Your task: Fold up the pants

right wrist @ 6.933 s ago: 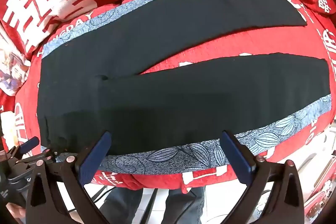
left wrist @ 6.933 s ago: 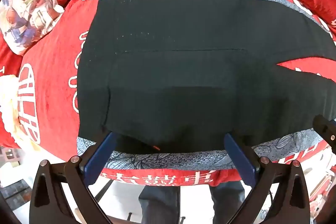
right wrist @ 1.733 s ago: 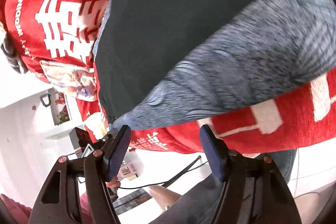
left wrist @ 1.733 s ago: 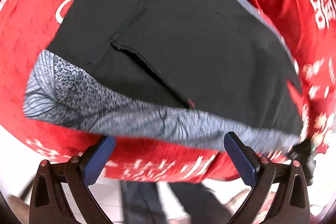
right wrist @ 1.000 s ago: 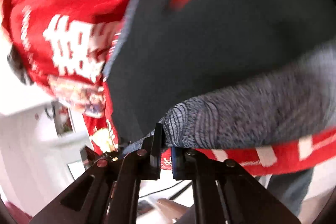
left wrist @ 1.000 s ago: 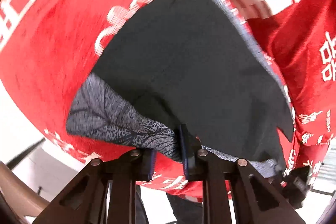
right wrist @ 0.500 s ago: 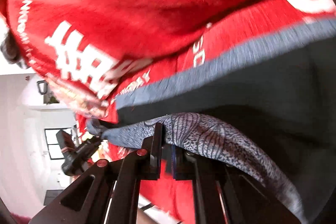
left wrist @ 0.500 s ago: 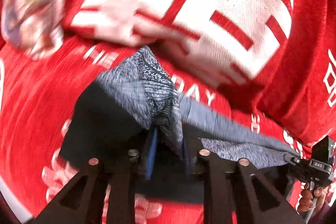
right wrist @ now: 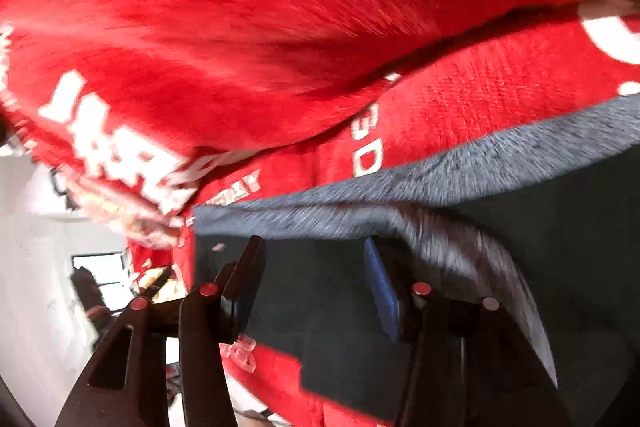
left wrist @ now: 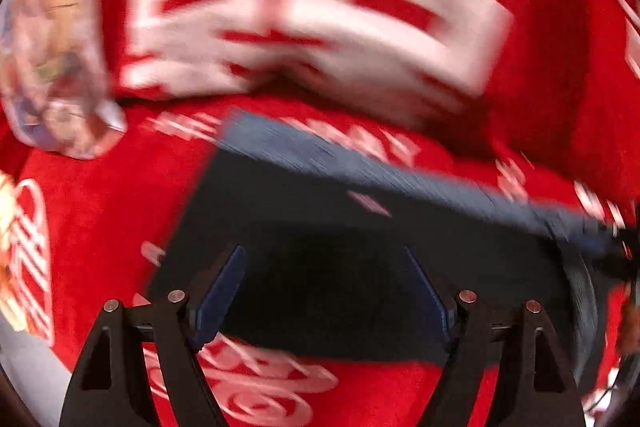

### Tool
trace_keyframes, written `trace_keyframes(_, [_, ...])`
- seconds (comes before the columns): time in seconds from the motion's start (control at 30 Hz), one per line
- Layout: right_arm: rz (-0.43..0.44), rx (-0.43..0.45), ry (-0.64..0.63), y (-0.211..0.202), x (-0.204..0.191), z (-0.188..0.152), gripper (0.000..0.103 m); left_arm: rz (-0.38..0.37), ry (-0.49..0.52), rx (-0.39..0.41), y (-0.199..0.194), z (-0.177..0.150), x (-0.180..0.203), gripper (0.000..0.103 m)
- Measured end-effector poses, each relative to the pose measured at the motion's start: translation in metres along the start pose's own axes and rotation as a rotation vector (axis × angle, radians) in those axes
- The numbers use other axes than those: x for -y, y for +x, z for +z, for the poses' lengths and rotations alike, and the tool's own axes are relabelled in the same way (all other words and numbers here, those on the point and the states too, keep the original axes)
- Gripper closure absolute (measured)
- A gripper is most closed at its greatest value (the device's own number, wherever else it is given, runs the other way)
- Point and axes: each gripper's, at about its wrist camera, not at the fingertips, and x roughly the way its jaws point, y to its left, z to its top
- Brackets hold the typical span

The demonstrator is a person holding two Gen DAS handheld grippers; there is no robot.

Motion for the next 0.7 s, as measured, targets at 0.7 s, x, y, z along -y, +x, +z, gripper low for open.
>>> trace_keyframes(0.7, [-0.101,0.114,0.531,-0.209,0.243,-0.310,0.048,-0.375,0.450,-0.401,0.056,-0.151,0.330,0.023])
